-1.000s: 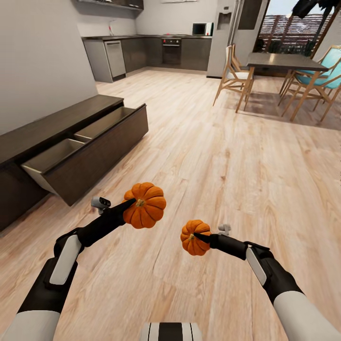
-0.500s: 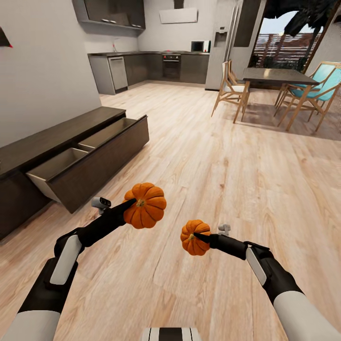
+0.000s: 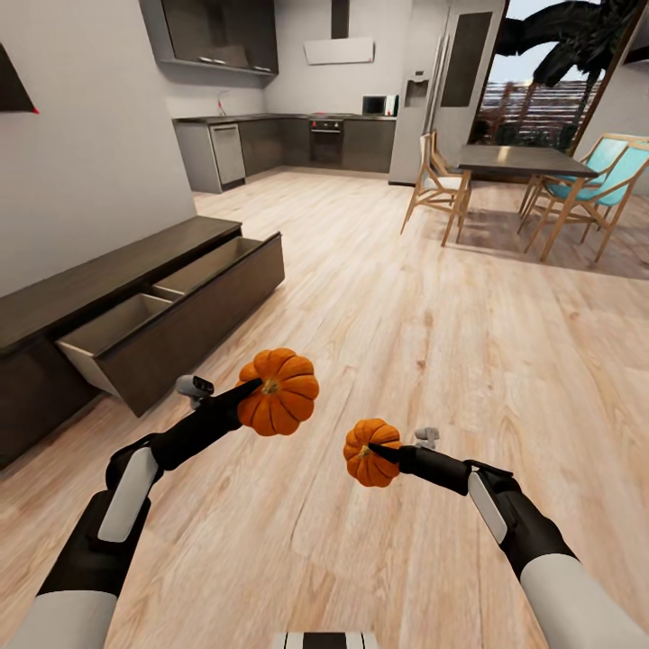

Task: Place each of the two pumpkins and all three candles from the living room inside a cabinet in the living room (use any cabinet), then make sure every cabinet is closed, and position the cauldron so it is next to a table in the living room.

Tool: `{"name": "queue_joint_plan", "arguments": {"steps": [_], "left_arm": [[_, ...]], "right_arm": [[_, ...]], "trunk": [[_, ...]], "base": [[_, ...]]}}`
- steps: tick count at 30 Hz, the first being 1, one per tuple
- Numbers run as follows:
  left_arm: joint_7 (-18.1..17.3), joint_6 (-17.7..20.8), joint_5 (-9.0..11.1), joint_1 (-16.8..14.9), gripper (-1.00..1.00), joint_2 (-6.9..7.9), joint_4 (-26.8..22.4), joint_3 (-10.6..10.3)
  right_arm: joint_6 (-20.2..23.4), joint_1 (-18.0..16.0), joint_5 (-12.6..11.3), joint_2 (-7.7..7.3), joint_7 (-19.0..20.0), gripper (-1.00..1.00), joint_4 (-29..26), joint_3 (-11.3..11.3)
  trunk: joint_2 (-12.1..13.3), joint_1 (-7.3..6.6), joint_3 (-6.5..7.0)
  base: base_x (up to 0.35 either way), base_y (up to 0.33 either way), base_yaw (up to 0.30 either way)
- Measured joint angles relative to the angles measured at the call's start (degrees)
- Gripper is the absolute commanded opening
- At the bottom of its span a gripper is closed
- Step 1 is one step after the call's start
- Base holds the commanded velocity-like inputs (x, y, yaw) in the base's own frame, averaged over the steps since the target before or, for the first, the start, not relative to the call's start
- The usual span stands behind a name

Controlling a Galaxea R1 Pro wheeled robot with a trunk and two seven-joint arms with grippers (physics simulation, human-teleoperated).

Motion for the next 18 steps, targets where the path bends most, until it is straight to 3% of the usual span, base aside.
{"name": "queue_joint_plan", "arguments": {"steps": [13,18], "left_arm": [[0.08,-0.08,-0.28,0.00,-1.00,-0.73,0.04,-0.13],[-0.22,-0.57,-0.21,0.02,-1.00,-0.70,-0.06,-0.17]], "right_arm": [[-0.25,0.00,-0.07,0.12,-0.01,-1.00,0.18,0.00],[-0.26,0.01,0.02,0.09,0.02,-1.00,0.19,0.01]], "trunk": [[5.21,-2.85,2.33],[6.43,-3.52,3.02]], "base": [[0.000,0.000,0.000],[0.000,0.000,-0.114]]}}
